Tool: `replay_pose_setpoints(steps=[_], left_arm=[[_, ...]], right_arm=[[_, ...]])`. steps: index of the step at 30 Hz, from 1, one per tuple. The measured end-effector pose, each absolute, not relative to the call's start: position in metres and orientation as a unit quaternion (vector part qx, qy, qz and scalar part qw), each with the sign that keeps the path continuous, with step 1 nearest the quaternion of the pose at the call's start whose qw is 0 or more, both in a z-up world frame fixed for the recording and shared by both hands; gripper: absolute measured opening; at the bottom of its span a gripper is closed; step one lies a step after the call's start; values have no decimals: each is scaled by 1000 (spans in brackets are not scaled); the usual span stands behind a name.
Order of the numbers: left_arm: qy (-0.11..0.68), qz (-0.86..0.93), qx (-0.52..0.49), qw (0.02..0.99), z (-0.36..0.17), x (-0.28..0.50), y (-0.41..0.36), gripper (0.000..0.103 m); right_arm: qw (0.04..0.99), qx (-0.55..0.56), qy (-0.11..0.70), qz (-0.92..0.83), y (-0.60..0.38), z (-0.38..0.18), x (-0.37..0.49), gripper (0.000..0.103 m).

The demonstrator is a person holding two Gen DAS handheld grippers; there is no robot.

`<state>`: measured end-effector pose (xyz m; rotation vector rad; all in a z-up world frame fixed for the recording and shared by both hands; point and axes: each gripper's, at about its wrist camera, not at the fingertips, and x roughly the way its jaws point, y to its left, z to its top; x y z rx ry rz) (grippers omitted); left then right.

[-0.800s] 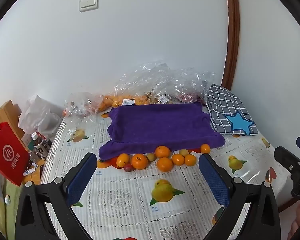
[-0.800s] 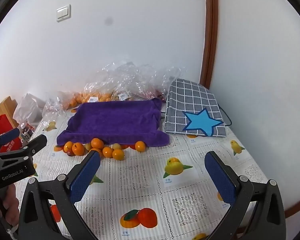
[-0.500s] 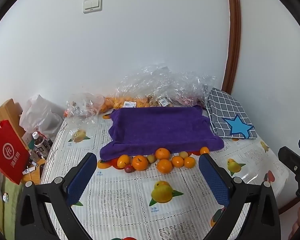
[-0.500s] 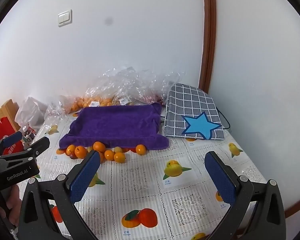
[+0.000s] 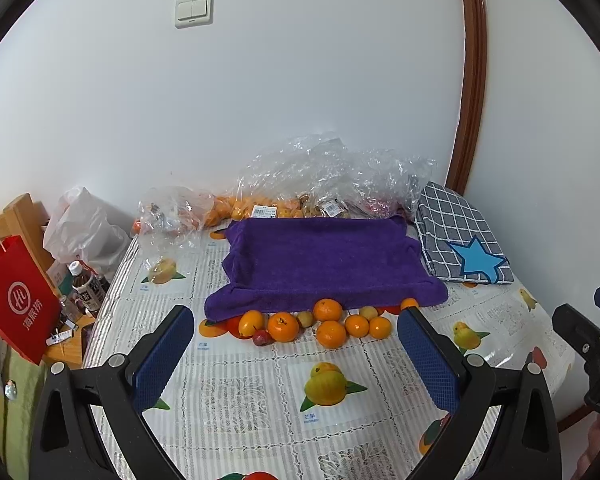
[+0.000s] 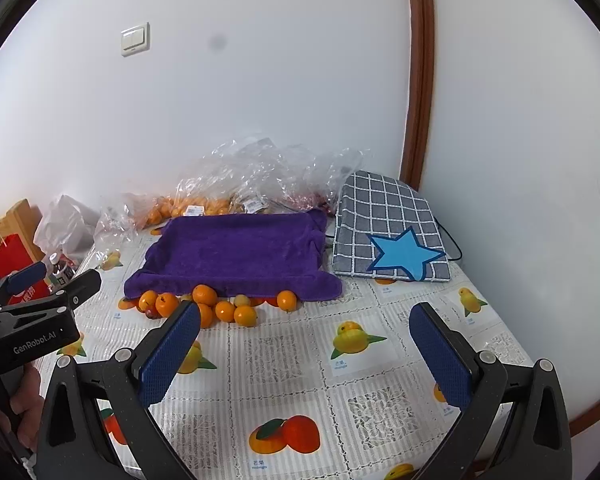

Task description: Organize fruits

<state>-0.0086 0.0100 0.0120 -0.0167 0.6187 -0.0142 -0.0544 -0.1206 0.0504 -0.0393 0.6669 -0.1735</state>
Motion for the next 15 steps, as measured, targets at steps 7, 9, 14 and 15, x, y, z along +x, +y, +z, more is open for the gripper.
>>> replay_pose_setpoints(steps=[7, 9, 14, 15], left_arm=[[299, -4, -12, 954, 14, -12, 12, 103], [299, -5, -13, 954, 14, -12, 13, 103], [297, -5, -14, 955, 15, -13, 13, 103], [297, -5, -14, 955, 15, -13, 12, 103]], right_arm=[[942, -21, 326, -84, -118, 44, -58, 103], [941, -22, 326, -83, -118, 44, -57, 103], [941, -20, 326, -83, -118, 43, -57, 103], [941, -20, 326, -83, -117, 42, -57, 103]])
